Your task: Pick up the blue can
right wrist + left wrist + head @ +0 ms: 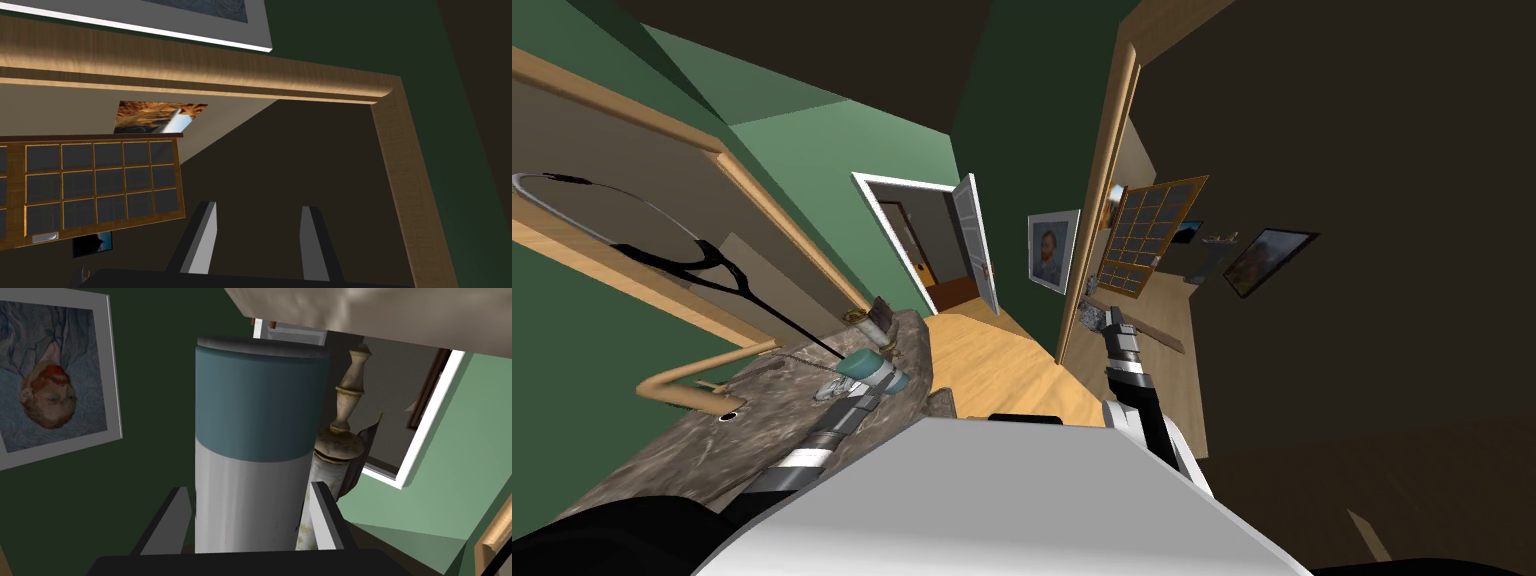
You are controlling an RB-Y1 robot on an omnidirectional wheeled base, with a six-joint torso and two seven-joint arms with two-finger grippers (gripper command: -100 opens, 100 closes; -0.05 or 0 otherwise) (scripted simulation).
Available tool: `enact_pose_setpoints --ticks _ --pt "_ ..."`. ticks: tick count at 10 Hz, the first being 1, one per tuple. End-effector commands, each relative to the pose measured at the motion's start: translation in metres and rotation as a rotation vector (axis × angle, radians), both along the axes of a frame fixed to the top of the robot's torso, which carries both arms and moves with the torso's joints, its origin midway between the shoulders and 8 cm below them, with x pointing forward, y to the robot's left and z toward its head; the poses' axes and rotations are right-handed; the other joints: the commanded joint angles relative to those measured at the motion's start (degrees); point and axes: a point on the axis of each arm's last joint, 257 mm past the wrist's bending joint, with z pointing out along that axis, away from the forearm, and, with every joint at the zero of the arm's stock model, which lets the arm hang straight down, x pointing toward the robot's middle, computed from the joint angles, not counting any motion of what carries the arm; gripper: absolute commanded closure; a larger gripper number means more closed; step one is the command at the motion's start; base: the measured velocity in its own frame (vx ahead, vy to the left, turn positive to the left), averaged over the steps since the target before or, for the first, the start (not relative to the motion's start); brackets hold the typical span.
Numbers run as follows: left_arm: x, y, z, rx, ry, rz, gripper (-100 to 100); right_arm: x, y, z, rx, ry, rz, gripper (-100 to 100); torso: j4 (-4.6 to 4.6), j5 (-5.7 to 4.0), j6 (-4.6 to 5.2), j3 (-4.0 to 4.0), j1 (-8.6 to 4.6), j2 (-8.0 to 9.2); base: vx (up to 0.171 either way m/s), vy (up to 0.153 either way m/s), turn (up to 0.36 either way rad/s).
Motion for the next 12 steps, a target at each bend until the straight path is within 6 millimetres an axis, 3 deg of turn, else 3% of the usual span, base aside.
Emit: enact_pose_setpoints --ticks 1,2,3,5,6,8,9,11,12 --pt "0.005 0.002 -0.005 -0.003 0.02 0.018 100 0.0 0.0 0.0 0.0 0.0 0.0 0 0.0 0.0 0.0 0.0 0.0 0.0 -0.049 0.034 -0.035" --pt "0.029 -0.025 0.002 0.007 -0.005 -0.034 100 0.0 0.0 0.0 0.0 0.0 0.0 0 -0.04 0.05 -0.02 -0.06 0.02 -0.08 -0.071 0.076 0.193" --pt "0.034 -0.032 0.003 0.0 -0.006 -0.041 100 0.0 0.0 0.0 0.0 0.0 0.0 0 -0.04 0.06 -0.09 -0.04 0.19 -0.05 -0.082 0.084 0.116" --pt "0.033 -0.024 -0.003 0.0 0.019 -0.009 100 0.0 0.0 0.0 0.0 0.0 0.0 0 -0.01 0.05 0.02 -0.05 0.1 -0.09 -0.029 0.018 -0.035" --pt "0.056 -0.052 0.005 0.009 -0.006 -0.058 100 0.0 0.0 0.0 0.0 0.0 0.0 0 -0.06 0.04 -0.03 -0.12 0.01 -0.21 -0.052 0.054 0.194" --pt "0.06 -0.051 0.001 0.004 0.014 -0.035 100 0.0 0.0 0.0 0.0 0.0 0.0 0 -0.04 0.07 -0.05 -0.05 0.22 -0.07 -0.058 0.059 0.043" --pt "0.081 -0.079 0.014 0.018 -0.018 -0.082 100 0.0 0.0 0.0 0.0 0.0 0.0 0 -0.04 0.05 -0.07 -0.08 0.16 -0.12 -0.083 0.082 0.234" --pt "0.084 -0.079 0.009 0.009 0.006 -0.06 100 0.0 0.0 0.0 0.0 0.0 0.0 0 0.0 0.03 -0.04 -0.01 0.18 -0.02 -0.049 0.055 0.015" --pt "0.102 -0.107 0.021 0.021 -0.022 -0.1 100 0.0 0.0 0.0 0.0 0.0 0.0 0 -0.02 0.01 -0.06 -0.06 0.09 -0.12 -0.066 0.085 0.185"
